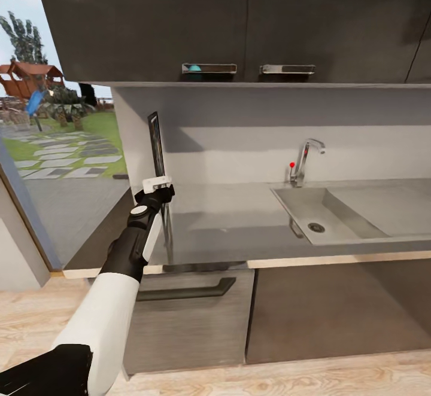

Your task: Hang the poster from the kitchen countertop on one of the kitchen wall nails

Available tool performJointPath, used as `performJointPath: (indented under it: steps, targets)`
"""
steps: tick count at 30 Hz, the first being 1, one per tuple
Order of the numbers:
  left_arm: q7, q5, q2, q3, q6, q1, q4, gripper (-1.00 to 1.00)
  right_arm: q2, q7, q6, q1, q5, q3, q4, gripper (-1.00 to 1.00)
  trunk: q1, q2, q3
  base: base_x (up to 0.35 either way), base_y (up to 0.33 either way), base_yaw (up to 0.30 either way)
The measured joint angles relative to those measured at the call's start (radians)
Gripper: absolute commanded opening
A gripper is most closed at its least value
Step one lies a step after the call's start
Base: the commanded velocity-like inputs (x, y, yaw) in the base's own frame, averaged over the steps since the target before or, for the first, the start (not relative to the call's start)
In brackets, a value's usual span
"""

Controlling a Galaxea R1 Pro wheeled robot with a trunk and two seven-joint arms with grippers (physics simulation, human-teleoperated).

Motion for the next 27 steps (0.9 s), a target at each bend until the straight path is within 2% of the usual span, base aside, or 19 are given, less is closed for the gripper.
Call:
performJointPath:
  steps: [10,21,27]
  targets:
    - [0.0,0.0,0.0,0.001,0.0,0.0,0.001,1.0,0.0,0.0,0.0,0.0,0.0,0.0,0.001,1.0,0.0,0.0,0.0,0.185,0.0,0.0]
    - [0.0,0.0,0.0,0.003,0.0,0.0,0.0,1.0,0.0,0.0,0.0,0.0,0.0,-0.001,0.02,1.0,0.0,0.0,0.0,0.047,0.0,0.0]
    - [0.0,0.0,0.0,0.003,0.0,0.0,0.002,1.0,0.0,0.0,0.0,0.0,0.0,-0.001,0.022,1.0,0.0,0.0,0.0,0.228,0.0,0.0]
